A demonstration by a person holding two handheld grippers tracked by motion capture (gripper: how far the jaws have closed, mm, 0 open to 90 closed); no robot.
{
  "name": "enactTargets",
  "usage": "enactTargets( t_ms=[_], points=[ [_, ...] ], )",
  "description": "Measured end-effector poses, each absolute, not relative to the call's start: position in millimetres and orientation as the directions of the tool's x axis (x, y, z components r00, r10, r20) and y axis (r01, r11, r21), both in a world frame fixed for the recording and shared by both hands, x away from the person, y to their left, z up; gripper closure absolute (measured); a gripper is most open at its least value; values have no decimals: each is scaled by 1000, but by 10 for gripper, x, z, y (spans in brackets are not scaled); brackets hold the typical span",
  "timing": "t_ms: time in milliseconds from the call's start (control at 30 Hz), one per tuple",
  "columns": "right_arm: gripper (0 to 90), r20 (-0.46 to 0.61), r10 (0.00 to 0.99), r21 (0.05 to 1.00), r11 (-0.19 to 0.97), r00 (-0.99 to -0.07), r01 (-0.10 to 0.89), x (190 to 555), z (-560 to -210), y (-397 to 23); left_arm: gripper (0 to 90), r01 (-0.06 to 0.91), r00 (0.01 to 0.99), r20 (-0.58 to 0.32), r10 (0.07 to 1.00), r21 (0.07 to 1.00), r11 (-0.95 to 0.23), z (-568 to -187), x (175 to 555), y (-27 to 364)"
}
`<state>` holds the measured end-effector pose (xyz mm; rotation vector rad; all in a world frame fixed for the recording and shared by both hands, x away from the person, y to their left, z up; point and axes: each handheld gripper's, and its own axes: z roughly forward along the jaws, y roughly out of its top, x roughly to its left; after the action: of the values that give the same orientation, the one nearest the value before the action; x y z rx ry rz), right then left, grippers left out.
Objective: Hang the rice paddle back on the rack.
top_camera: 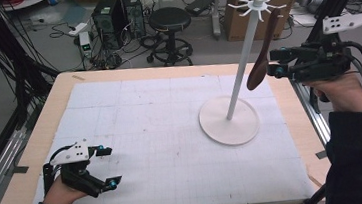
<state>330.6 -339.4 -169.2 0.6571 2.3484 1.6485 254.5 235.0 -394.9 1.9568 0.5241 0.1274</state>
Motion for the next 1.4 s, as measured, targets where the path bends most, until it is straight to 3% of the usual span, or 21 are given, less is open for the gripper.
enactTargets(
  t_ms=[167, 400, 600, 1033, 1400],
  points=[
    [215, 76, 438, 933, 284, -896, 219, 3228, -1732, -3298, 19, 303, 899, -147, 413, 889, -343, -3944, 2546, 2358],
    [156, 82, 369, 934, 296, -926, 201, 3156, -1880, -3180, 19, 300, 898, -148, 414, 895, -330, -3923, 2548, 2370],
    [19, 79, 398, 930, 301, -914, 211, 3131, -2087, -3080, 19, 303, 893, -154, 422, 900, -313, -3914, 2553, 2379],
    [2, 36, 391, 928, 329, -920, 177, 3007, -2406, -2854, 18, 305, 885, -159, 438, 908, -287, -3892, 2565, 2401],
    [3, 65, 374, 921, 335, -925, 200, 2920, -2721, -2755, 18, 298, 887, -159, 434, 914, -274, -3868, 2562, 2426]
  ],
)
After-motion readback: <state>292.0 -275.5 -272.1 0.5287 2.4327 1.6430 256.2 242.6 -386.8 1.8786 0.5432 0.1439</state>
